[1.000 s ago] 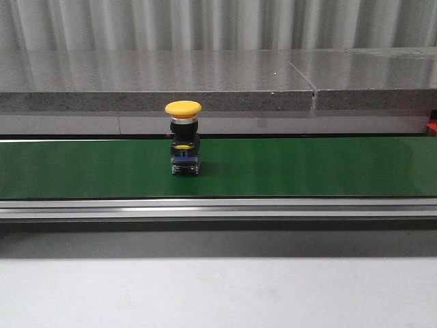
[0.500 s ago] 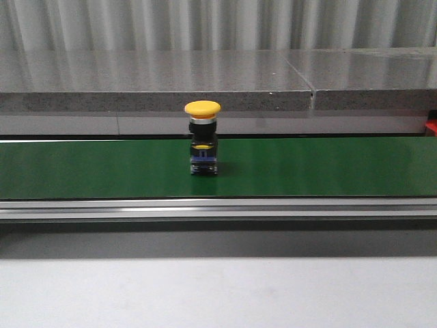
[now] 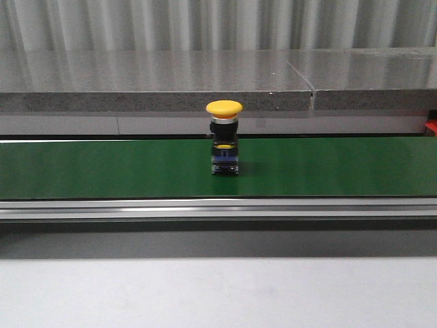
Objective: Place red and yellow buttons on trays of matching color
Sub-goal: 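Carry the red button into the red tray and open the right gripper, then lower the right gripper onto the yellow button on the belt and grasp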
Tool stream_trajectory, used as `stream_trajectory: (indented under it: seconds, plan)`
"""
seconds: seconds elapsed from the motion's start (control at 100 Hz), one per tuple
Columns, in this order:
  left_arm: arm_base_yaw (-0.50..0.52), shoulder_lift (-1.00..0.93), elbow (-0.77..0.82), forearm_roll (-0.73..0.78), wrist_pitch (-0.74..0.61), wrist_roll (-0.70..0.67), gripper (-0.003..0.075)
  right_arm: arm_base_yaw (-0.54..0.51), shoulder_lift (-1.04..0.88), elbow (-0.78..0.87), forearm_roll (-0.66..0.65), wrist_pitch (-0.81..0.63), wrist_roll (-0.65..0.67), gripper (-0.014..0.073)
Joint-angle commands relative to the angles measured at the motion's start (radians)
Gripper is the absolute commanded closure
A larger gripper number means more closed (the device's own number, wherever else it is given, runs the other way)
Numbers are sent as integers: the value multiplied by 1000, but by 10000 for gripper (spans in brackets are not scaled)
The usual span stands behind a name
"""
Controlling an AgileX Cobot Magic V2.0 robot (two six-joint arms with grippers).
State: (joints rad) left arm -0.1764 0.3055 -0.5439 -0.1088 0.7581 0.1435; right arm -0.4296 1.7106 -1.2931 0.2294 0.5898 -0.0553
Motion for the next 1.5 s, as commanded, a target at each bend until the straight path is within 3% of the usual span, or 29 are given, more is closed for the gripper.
stream_trajectory:
  seconds: [0.0,0.32,0.81,1.18,1.49]
  plan:
    - [-8,9,-26,-17,-70,-7,741,20,-100,30,8,-57,-20,13]
    - [-8,9,-26,-17,-70,-7,741,195,-274,182,7,-83,-20,13]
    - [-8,9,-26,-17,-70,-7,741,452,-429,218,-40,97,-23,13]
    - [-8,9,-26,-17,-70,-7,741,674,-424,217,-40,194,-31,13]
    - [-8,9,-26,-17,-70,-7,741,705,-265,102,-34,306,-122,13]
